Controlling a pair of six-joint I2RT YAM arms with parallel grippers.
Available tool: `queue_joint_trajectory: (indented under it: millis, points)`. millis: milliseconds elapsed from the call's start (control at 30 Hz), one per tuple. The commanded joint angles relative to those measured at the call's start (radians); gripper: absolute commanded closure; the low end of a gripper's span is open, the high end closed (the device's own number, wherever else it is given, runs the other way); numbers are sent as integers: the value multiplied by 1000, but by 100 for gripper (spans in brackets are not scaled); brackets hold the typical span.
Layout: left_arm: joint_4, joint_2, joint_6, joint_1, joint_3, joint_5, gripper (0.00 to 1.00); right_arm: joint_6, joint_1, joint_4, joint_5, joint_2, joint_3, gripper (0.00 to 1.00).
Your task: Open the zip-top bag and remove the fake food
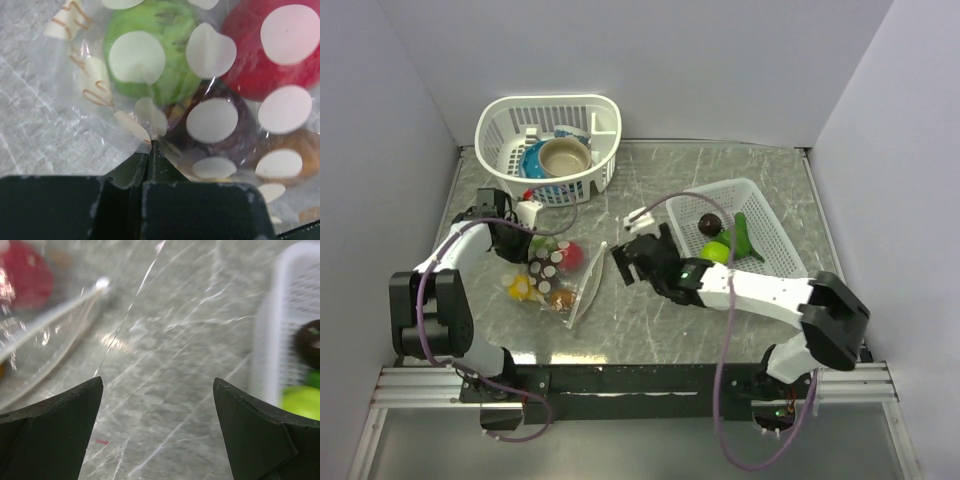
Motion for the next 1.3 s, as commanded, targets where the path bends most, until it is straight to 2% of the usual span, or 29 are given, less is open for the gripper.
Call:
queue_joint_trajectory:
  millis: [0,233,467,700,867,1000,1133,1267]
  points:
    - [64,26,-2,-29,-10,-23,99,-19,63,123,-74,109,-13,3]
    - [70,75,-16,-77,-1,-34,99,-48,130,218,-141,237,72,6]
    - [64,81,-27,-100,-7,-17,99,-46,132,287,-237,303,157,1]
    - [39,78,-33,-115,8,6,99,-29,132,275,-269,407,228,0]
    - [39,75,-28,-125,5,-12,99,26,132,274,-258,390,178,1]
    - [44,82,-18,-125,-13,-23,99,78,133,342,-244,276,27,2]
    - [46,95,-28,-125,-10,-11,99,110,138,434,-217,220,-80,10]
    - [26,87,-39,-128,5,9,99,97,141,427,-203,246,-37,17]
